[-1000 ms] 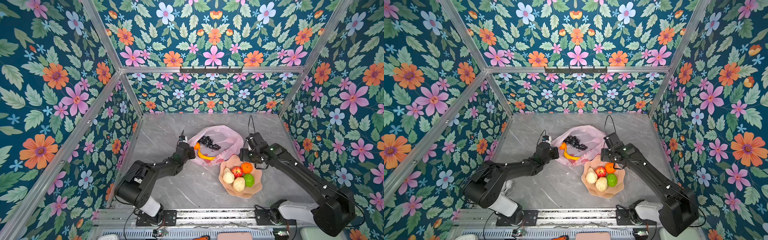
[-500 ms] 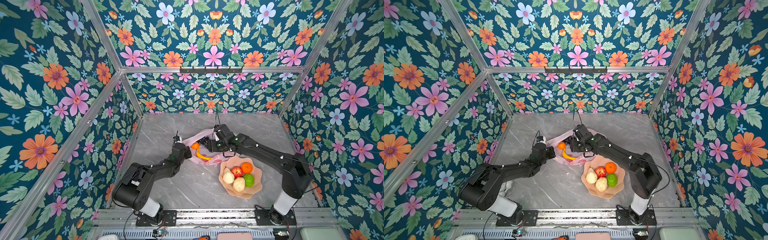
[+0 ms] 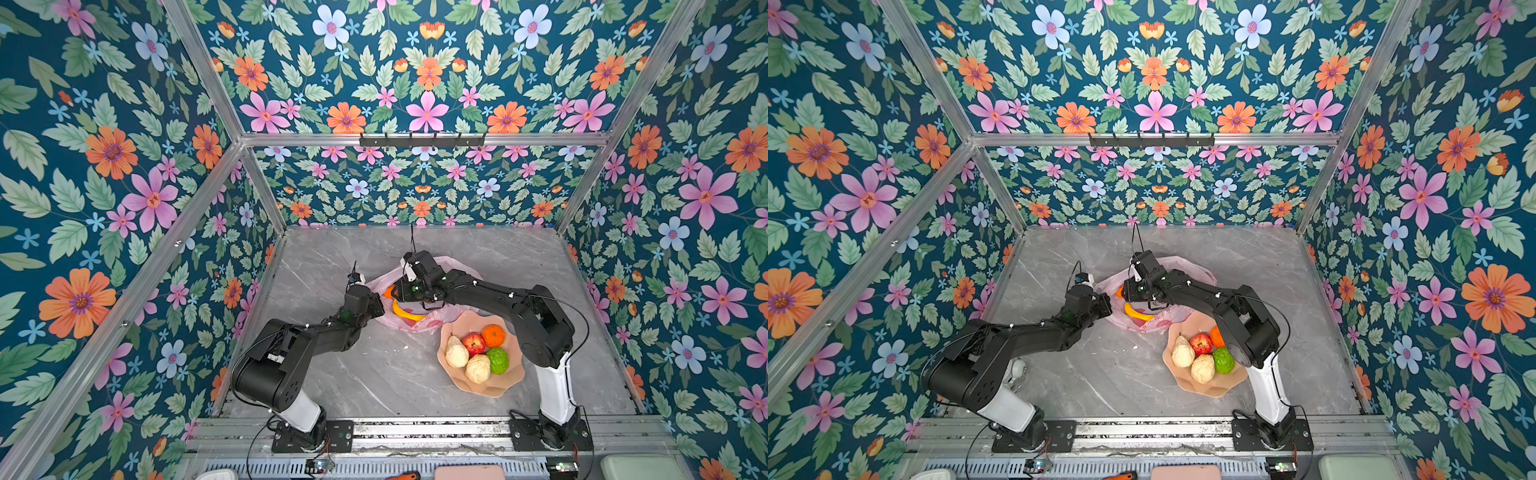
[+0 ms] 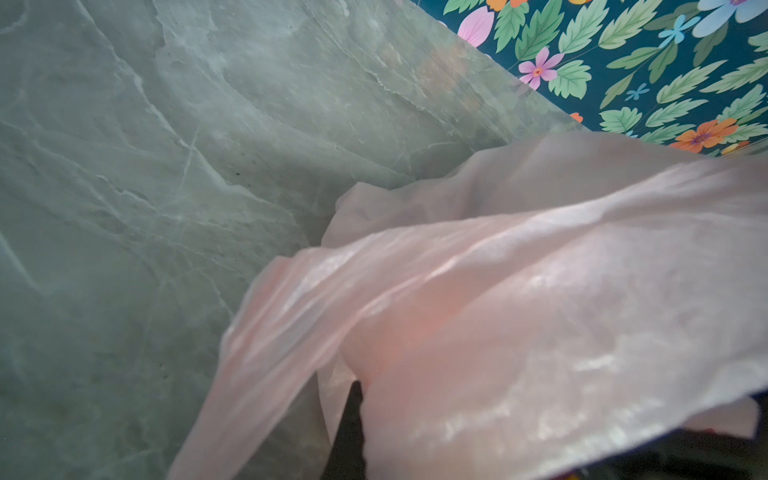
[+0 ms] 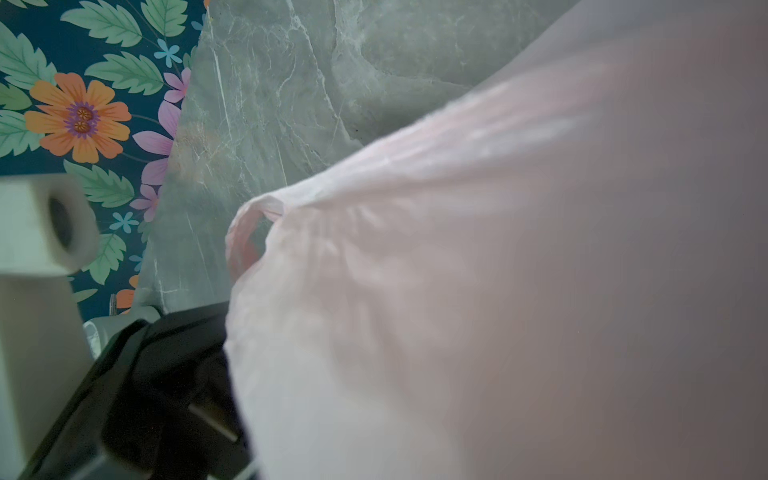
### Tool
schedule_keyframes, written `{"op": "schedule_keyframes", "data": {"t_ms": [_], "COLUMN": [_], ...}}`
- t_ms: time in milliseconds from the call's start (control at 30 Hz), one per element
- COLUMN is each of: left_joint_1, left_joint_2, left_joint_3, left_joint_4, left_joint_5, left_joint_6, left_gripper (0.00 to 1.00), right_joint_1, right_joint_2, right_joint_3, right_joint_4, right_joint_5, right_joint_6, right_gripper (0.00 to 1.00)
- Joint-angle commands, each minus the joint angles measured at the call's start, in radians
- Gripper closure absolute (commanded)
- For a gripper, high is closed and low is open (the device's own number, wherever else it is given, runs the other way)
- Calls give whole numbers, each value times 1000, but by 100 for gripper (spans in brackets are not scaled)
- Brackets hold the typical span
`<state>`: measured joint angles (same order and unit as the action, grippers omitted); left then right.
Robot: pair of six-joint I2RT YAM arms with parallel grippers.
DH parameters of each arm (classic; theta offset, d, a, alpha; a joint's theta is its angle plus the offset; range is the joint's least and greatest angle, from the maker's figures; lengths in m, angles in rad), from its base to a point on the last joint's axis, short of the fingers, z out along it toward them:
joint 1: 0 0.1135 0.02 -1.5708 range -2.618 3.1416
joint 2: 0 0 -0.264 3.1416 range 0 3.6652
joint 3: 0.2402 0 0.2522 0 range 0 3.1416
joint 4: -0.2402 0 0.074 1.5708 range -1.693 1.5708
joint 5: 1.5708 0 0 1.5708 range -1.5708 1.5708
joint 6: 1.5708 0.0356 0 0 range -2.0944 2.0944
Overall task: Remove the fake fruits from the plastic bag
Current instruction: 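Move the right gripper back into the bag beside the left gripper, then grasp the small orange with the right gripper and lift it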
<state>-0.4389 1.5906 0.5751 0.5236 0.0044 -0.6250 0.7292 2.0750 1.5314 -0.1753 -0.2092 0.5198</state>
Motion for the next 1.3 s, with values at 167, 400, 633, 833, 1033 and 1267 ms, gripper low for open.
{"op": "schedule_keyframes", "data": {"t_ms": [167,400,633,833,1033,1267], "left_joint_1": [-14,-15,-15,-15,-15,-15], "left_joint_2": [2,-6,-2,-3,-1,-6], "left_joint_3": [6,3,4,6,9,9], "left_joint_4": [-2,0,0,0,-1,-4], "left_joint_5": [-14,-15,-11,-11,-6,-6], "left_joint_6": [-4,-4,-4,-2,-1,2], "left_gripper": [100,100,100,100,100,100], "right_joint_1": [7,12,16,17,18,19], "right_joint_2": [75,123,145,176,196,238], "right_joint_3": [25,66,88,122,148,197], "right_joint_4": [128,131,120,109,112,87], "right_joint_5": [17,52,86,94,99,102], "right_joint_6": [-51,-73,-95,-117,-135,-148], "right_gripper": [51,47,38,36,36,35]}}
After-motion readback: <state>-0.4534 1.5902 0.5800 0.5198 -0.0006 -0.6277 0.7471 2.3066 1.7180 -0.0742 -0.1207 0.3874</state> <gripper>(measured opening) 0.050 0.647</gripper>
